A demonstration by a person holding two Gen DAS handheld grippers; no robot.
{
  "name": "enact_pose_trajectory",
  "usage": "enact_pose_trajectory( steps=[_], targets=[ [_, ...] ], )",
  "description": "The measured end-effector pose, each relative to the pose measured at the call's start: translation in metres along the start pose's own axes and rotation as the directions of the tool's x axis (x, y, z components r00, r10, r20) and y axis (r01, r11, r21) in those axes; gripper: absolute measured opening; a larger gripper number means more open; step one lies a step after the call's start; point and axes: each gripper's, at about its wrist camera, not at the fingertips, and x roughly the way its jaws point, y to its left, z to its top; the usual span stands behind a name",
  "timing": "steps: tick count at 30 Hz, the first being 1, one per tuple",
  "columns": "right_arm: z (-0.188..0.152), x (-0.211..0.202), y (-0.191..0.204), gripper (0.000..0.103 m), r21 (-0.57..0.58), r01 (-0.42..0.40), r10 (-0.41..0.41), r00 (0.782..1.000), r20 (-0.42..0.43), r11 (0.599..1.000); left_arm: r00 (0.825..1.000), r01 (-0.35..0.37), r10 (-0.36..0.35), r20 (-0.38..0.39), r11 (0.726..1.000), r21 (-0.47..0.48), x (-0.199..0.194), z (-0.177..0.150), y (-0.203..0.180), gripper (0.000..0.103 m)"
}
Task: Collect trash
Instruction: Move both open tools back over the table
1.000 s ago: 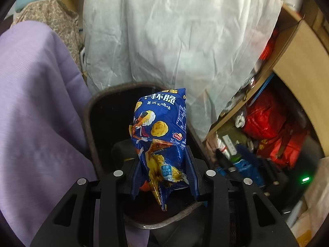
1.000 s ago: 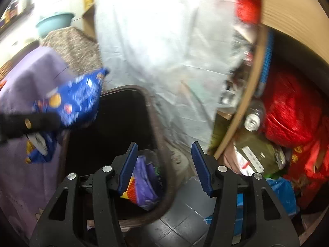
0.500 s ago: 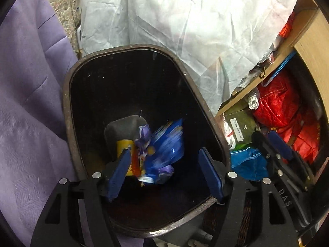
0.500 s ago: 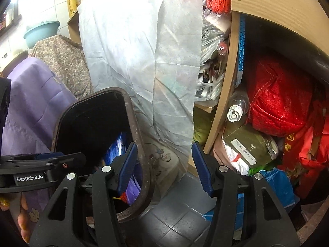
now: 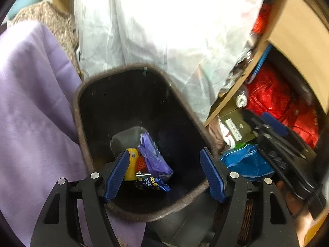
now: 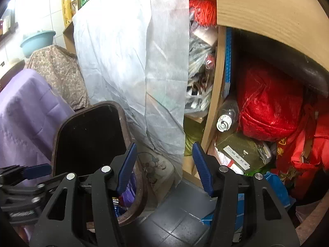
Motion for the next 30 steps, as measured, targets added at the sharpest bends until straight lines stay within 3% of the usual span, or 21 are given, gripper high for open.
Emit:
enact_pose_trajectory(
  steps=[2, 4, 8, 11, 15, 19, 23, 25, 29, 30],
  targets=[
    [0.003, -0.003, 0.002, 0.057, -0.005, -0.001, 0.002, 1.0, 0.011, 1.0, 0.999, -0.003, 0.002, 0.037, 1.0, 0.014, -0.018, -0.001, -0.004, 0.072],
    [0.008, -0.008, 0.005, 0.064, -0.014, 0.0, 0.0, 1.0, 0.027, 1.0, 0.996, -0.015, 0.013, 0.083, 1.0, 0.021, -0.044, -0.003, -0.005, 0.076],
    [0.017, -0.017, 0.015, 0.065, -0.023, -0.039, 0.039, 0.998, 0.039, 0.999, 0.993, 0.002, -0.001, 0.115, 1.0, -0.008, -0.086, -0.01, 0.005, 0.082],
    [0.025, -0.021, 0.03, 0.066, -0.02, -0.146, 0.146, 0.989, 0.005, 0.989, 0.989, -0.01, 0.012, 0.15, 1.0, -0.017, -0.118, -0.017, 0.015, 0.086],
    [0.035, -0.035, 0.069, 0.067, -0.062, -0.276, 0.276, 0.961, -0.003, 0.959, 0.98, -0.05, 0.058, 0.192, 0.998, -0.044, -0.158, -0.029, 0.043, 0.088],
    [0.045, -0.055, 0.126, 0.067, -0.154, -0.425, 0.426, 0.904, -0.026, 0.892, 0.962, -0.133, 0.152, 0.227, 0.987, -0.095, -0.194, -0.04, 0.081, 0.089],
    [0.051, -0.076, 0.186, 0.071, -0.262, -0.541, 0.538, 0.838, -0.089, 0.799, 0.929, -0.265, 0.295, 0.225, 0.952, -0.155, -0.23, -0.051, 0.127, 0.09],
    [0.054, -0.085, 0.211, 0.071, -0.288, -0.602, 0.594, 0.795, -0.125, 0.745, 0.906, -0.325, 0.363, 0.219, 0.926, -0.19, -0.249, -0.056, 0.15, 0.09],
    [0.056, -0.103, 0.252, 0.072, -0.343, -0.666, 0.652, 0.738, -0.173, 0.663, 0.835, -0.463, 0.519, 0.184, 0.842, -0.276, -0.284, -0.069, 0.205, 0.092],
    [0.056, -0.107, 0.262, 0.072, -0.355, -0.677, 0.662, 0.727, -0.184, 0.645, 0.824, -0.482, 0.54, 0.169, 0.826, -0.292, -0.29, -0.073, 0.217, 0.092]
  ],
)
